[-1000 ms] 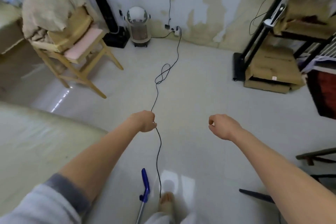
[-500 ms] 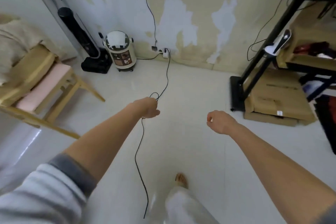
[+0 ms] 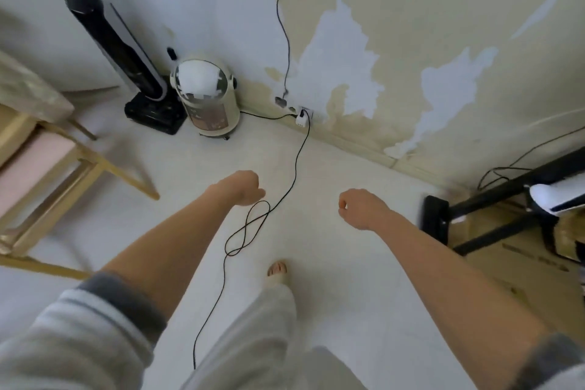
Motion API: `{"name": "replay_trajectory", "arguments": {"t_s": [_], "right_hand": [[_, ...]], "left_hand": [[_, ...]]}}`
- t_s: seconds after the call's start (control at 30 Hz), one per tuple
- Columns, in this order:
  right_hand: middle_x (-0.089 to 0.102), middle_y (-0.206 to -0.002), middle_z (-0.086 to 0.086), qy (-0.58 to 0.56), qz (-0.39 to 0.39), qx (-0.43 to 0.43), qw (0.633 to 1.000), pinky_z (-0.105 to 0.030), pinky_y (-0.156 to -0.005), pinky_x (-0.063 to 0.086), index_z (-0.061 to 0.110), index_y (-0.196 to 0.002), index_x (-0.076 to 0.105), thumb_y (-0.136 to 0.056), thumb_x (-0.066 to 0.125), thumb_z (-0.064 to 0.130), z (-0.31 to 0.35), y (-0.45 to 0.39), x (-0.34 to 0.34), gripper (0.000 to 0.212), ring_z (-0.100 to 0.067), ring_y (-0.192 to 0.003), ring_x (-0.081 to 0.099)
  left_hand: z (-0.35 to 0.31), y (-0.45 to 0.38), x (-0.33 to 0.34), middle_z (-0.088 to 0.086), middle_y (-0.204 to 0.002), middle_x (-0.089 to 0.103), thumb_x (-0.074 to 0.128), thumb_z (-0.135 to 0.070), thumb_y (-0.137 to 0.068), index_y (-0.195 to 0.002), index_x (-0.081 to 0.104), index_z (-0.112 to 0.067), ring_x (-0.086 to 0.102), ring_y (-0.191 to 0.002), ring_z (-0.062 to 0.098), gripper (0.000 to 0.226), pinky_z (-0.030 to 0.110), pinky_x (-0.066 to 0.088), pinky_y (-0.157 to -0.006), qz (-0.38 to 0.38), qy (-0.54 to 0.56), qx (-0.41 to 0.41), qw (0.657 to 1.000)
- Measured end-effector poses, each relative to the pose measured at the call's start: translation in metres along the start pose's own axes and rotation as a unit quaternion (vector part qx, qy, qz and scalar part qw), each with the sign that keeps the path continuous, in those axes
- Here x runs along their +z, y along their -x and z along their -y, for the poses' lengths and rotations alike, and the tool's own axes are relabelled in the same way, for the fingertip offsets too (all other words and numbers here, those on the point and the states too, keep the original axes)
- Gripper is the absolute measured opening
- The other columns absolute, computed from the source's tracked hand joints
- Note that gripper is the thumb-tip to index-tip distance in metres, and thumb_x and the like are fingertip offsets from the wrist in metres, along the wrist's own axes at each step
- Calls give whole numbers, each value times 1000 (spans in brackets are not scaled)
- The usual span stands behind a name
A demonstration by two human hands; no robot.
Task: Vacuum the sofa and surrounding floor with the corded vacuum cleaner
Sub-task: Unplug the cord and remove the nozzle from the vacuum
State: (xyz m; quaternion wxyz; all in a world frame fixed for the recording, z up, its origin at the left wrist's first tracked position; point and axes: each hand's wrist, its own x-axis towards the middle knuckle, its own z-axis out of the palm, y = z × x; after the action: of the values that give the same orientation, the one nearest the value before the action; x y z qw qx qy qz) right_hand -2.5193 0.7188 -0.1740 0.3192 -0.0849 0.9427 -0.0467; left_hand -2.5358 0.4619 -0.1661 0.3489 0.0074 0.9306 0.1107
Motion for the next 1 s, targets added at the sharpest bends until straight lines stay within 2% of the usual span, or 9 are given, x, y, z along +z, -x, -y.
{"name": "replay_trajectory", "arguments": {"t_s": [0.23, 0.4, 0.47, 0.57, 0.6, 0.7, 0.83, 0.93, 1.0], "right_hand": [[60, -112, -5, 35, 16, -20, 999, -29, -71, 41, 11, -111, 58, -98, 39, 18, -31, -163, -95, 24, -24, -95, 58], [59, -112, -7, 98, 60, -67, 991, -29, -70, 40, 10, -112, 57, -98, 37, 13, -60, -315, -141, 25, -22, -87, 54], [57, -105, -4, 116, 72, -84, 987, -26, -67, 38, 13, -105, 56, -98, 36, 13, -71, -379, -152, 20, -23, -87, 51], [42, -75, 2, 149, 79, -98, 981, -25, -52, 26, 20, -72, 37, -97, 36, 10, -82, -481, -165, 27, -22, -81, 44], [45, -77, -1, 161, 79, -109, 978, -26, -54, 30, 18, -74, 39, -97, 37, 11, -86, -514, -165, 25, -23, -82, 46], [58, -111, -9, 199, 93, -143, 965, -31, -77, 43, 10, -109, 53, -98, 39, 15, -92, -614, -144, 19, -28, -101, 56], [53, -123, -9, 240, 67, -198, 948, -34, -79, 47, 10, -124, 48, -98, 40, 16, -93, -714, -104, 27, -28, -105, 56], [51, -124, -9, 256, 11, -231, 939, -34, -76, 40, 10, -127, 45, -98, 41, 16, -91, -791, -61, 30, -28, -112, 51], [48, -130, -11, 294, -21, -257, 920, -36, -84, 40, 8, -130, 43, -97, 43, 12, -90, -825, -43, 34, -29, -118, 46]], "left_hand": [[-20, -155, -89, 14, -121, 60, 47, -30, -98, -120, 58, 0, 54, -110, 28, 39, 35, 44, -91, -5, 165, -45, 985], [-27, -278, -104, 14, -102, 66, 51, -23, -95, -109, 61, 2, 56, -81, 22, 30, 29, 48, -73, 34, 396, -142, 907], [-27, -327, -106, 10, -99, 65, 51, -23, -97, -109, 60, -1, 57, -82, 21, 27, 29, 48, -74, 31, 477, -175, 861], [-29, -410, -103, 11, -101, 65, 52, -24, -97, -111, 59, -1, 59, -83, 22, 28, 29, 50, -75, 12, 602, -217, 769], [-30, -441, -99, 12, -101, 65, 52, -25, -97, -113, 59, -1, 60, -83, 22, 30, 30, 51, -76, 3, 640, -224, 735], [-30, -538, -74, 12, -99, 65, 54, -26, -97, -117, 57, -2, 61, -84, 23, 31, 30, 53, -79, -19, 743, -251, 621], [-30, -645, -35, 13, -104, 67, 50, -34, -98, -108, 59, -3, 66, -94, 26, 33, 32, 55, -81, -13, 839, -270, 473], [-26, -729, 4, 14, -112, 64, 48, -40, -99, -116, 58, -2, 64, -103, 28, 43, 35, 55, -87, -22, 876, -278, 395], [-23, -767, 20, 12, -117, 61, 44, -47, -98, -123, 54, -3, 61, -108, 28, 51, 36, 53, -90, -29, 889, -279, 361]]}}
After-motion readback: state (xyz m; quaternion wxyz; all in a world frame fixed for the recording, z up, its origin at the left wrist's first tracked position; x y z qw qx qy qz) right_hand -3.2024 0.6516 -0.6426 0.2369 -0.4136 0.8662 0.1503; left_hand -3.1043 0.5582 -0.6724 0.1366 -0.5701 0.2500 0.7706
